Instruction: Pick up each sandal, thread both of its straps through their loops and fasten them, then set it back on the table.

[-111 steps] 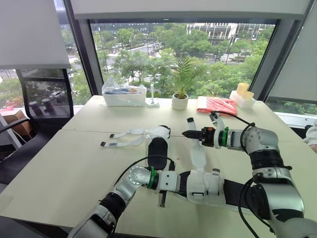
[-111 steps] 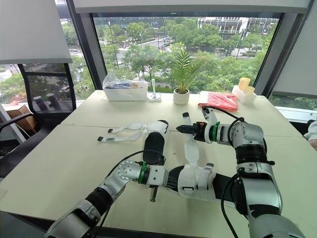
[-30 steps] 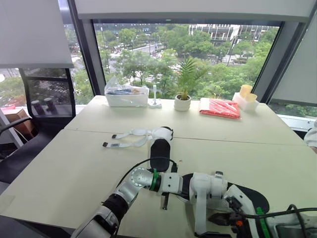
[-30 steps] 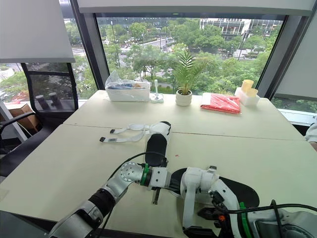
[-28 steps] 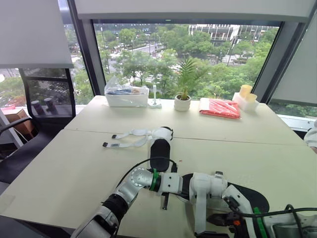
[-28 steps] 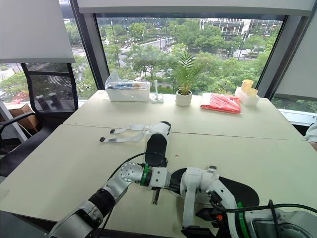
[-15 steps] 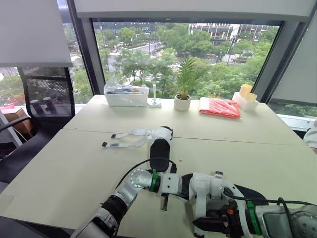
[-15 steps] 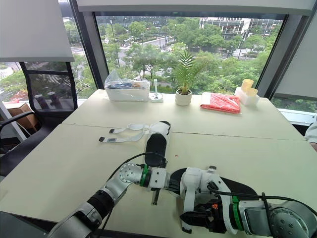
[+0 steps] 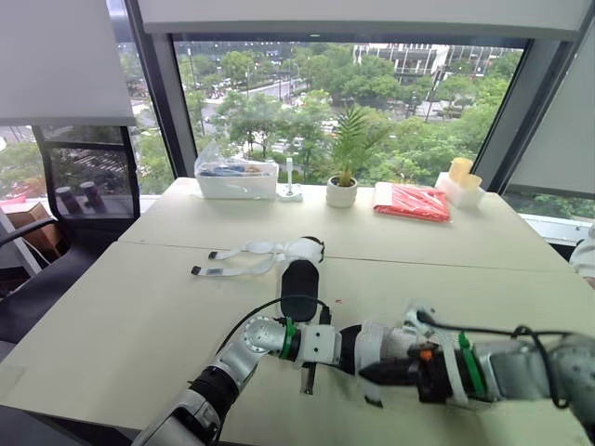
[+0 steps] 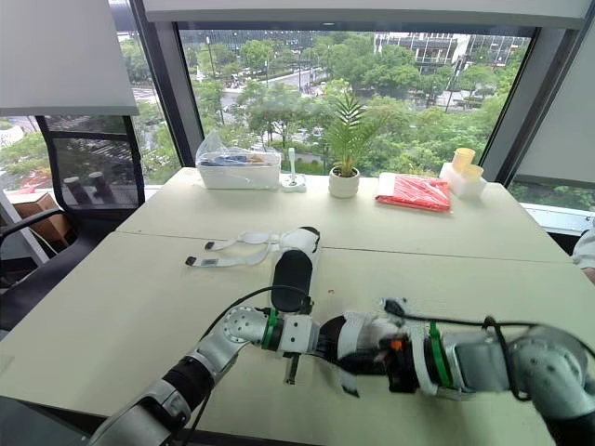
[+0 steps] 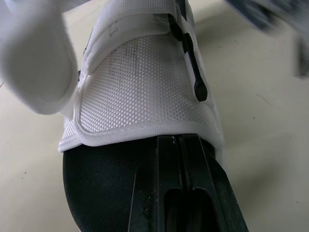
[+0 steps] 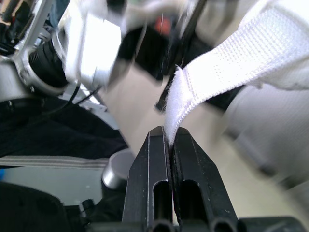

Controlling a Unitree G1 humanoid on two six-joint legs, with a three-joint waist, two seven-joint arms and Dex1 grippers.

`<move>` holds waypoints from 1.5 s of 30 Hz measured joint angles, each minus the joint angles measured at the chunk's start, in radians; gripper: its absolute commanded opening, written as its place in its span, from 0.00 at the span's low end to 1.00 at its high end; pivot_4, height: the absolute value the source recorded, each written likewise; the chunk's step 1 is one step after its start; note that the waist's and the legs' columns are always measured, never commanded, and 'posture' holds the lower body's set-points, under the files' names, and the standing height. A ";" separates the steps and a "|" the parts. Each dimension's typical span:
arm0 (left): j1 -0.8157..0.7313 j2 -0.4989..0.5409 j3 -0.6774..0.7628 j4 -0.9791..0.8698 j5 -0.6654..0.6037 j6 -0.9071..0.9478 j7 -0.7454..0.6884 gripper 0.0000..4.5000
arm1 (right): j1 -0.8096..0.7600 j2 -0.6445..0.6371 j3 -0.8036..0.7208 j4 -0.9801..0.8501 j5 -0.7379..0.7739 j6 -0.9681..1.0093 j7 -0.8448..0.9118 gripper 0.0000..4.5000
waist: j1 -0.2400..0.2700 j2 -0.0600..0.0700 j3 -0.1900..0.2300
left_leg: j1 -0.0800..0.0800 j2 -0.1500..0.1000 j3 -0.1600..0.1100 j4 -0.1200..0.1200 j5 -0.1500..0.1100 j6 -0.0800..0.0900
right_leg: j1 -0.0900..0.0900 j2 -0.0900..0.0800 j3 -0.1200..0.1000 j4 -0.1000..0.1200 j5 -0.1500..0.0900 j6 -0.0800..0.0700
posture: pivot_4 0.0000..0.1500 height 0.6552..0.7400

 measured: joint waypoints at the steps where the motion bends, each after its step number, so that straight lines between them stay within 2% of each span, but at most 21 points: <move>1: -0.001 0.000 0.000 0.000 0.000 0.000 -0.001 0.00 | -0.013 0.000 0.000 0.014 0.003 0.004 0.000 0.01 | 0.000 0.000 0.000 | 0.000 0.000 0.000 0.000 0.000 0.000 | 0.000 0.000 0.000 0.000 0.000 0.000 | 1.00 0.97; 6: 0.000 -0.001 -0.001 0.000 0.000 0.000 0.001 0.00 | -0.166 0.019 0.034 0.205 -0.063 0.025 0.016 0.01 | 0.001 0.000 0.000 | -0.001 0.000 0.000 0.000 0.000 0.000 | 0.000 -0.001 0.000 0.000 0.000 0.000 | 1.00 0.97; 14: 0.003 -0.001 -0.001 -0.005 0.000 0.000 0.001 0.00 | -0.188 0.039 0.110 0.328 -0.260 0.031 0.150 0.01 | 0.000 0.001 0.000 | -0.002 -0.001 0.001 0.000 0.000 0.001 | 0.000 -0.002 0.000 0.000 0.000 -0.001 | 1.00 0.97; 21: 0.005 -0.001 -0.001 -0.005 0.000 0.000 0.003 0.00 | -0.174 0.039 0.123 0.293 -0.379 0.005 0.262 0.01 | 0.000 0.001 0.000 | -0.001 -0.001 0.001 0.000 0.000 0.000 | 0.000 -0.001 0.000 0.000 0.000 -0.001 | 1.00 0.97; 34: 0.006 -0.001 -0.002 -0.006 0.000 0.000 0.003 0.00 | -0.141 0.035 0.130 0.157 -0.512 -0.002 0.337 0.01 | 0.000 0.001 0.000 | -0.002 -0.001 0.001 -0.001 0.000 0.000 | -0.001 -0.001 0.000 -0.001 0.000 -0.001 | 1.00 0.97; 45: 0.010 -0.001 -0.005 -0.015 0.000 0.000 0.002 0.00 | -0.069 0.003 0.151 0.028 -0.642 -0.121 0.402 0.01 | 0.000 0.000 0.000 | -0.001 -0.001 0.001 -0.003 -0.001 0.002 | -0.002 -0.001 -0.001 -0.006 0.000 0.000 | 1.00 0.97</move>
